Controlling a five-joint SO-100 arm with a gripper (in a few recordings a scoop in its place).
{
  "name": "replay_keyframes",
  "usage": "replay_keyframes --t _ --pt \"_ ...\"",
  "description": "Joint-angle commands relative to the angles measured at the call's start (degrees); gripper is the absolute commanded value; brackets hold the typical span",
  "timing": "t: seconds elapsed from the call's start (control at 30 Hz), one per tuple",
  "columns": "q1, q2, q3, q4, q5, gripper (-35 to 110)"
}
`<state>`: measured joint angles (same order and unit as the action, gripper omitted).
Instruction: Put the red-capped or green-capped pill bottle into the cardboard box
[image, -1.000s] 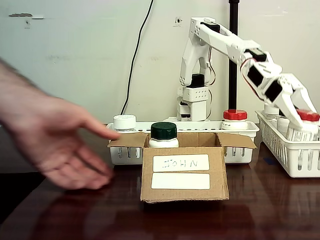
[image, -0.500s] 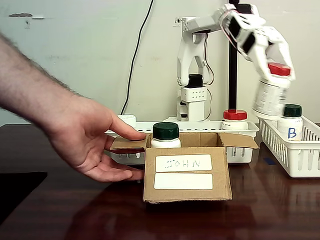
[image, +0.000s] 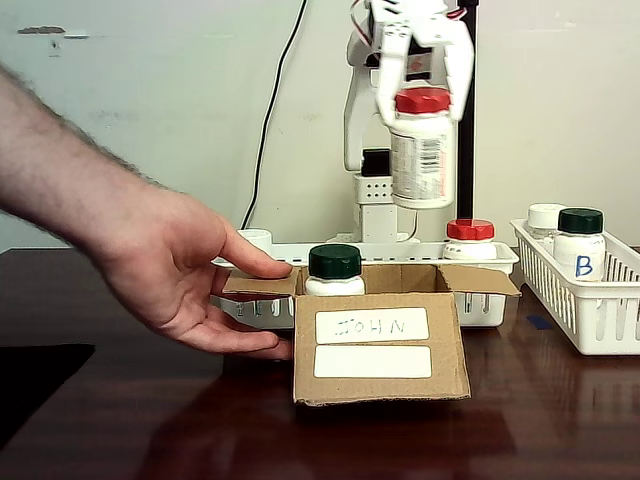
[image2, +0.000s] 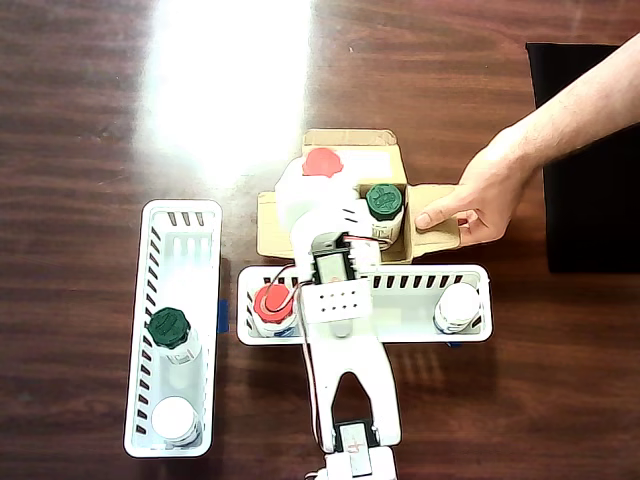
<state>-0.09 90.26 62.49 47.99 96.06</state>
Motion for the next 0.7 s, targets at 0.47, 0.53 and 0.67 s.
replay_keyframes --t 0.47,0.53,0.67 --pt "4.5 1.8 29.9 -34.4 5.3 2" --pt "4.3 1.8 33.0 -36.7 4.9 3" --pt "3.9 3.9 41.5 -42.2 6.5 4"
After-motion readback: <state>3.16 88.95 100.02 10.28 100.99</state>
